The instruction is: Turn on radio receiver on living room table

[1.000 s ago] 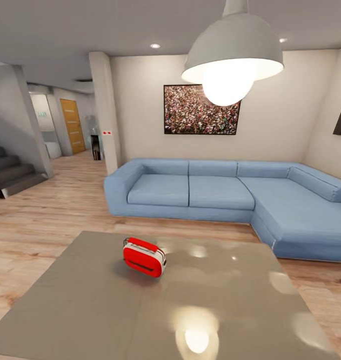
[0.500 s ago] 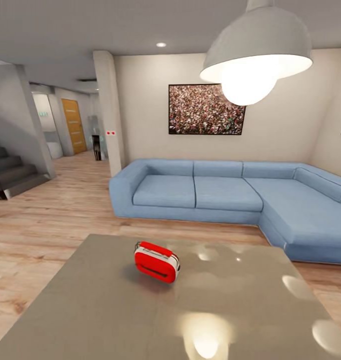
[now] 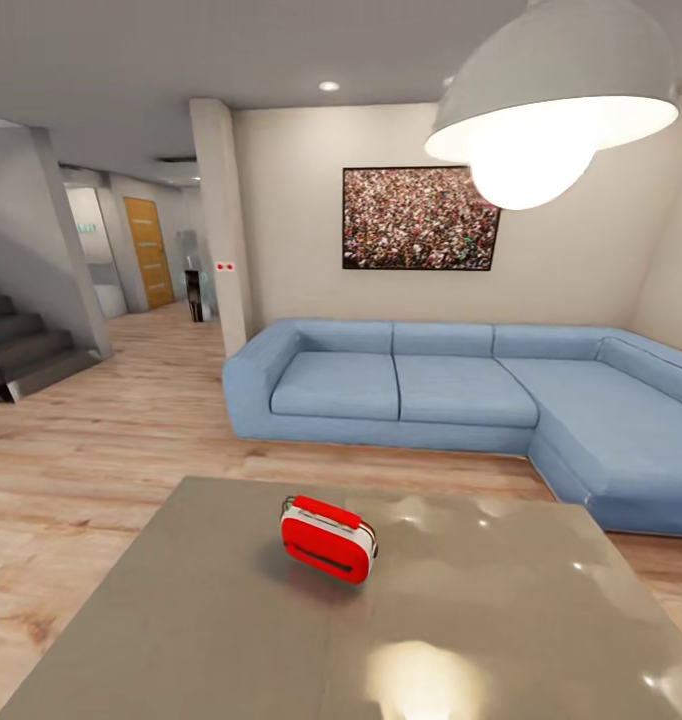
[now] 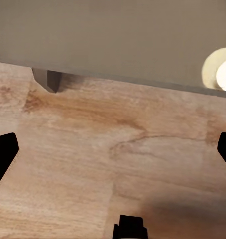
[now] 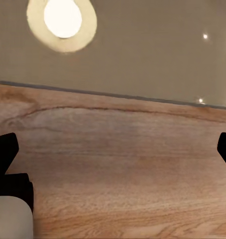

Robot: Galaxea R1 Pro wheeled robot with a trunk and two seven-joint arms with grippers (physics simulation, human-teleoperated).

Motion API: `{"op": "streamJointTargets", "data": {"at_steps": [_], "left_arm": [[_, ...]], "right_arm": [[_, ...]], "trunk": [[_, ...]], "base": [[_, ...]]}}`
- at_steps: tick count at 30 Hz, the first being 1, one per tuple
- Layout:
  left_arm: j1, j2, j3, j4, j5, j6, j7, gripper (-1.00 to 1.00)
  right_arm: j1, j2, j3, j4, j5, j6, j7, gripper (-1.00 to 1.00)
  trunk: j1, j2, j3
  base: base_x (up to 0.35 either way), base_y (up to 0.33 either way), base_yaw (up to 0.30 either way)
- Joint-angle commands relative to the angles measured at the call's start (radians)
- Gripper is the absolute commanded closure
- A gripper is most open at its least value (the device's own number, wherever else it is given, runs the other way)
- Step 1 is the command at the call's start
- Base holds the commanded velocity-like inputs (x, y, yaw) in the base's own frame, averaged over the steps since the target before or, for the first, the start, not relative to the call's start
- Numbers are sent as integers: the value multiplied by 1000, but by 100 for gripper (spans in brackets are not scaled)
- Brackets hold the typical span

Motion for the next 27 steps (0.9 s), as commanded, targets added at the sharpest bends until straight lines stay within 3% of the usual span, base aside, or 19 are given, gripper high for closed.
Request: {"op": "streamJointTargets", "data": {"at_steps": [1,11,21,27], "left_arm": [[0,0,0,0,0,0,0,-100],[0,-2,0,0,0,0,0,-100],[0,-2,0,0,-1,0,1,-100],[0,-2,0,0,-3,0,1,-100]], "right_arm": [[0,0,0,0,0,0,0,-100],[0,0,0,0,0,0,0,-100],[0,0,0,0,0,0,0,-100],[0,0,1,0,0,0,0,-100]], "trunk": [[0,0,0],[0,0,0],[0,0,0],[0,0,0]], "base": [[150,95,0],[66,27,-11],[1,0,-136],[0,-107,-9]]}}
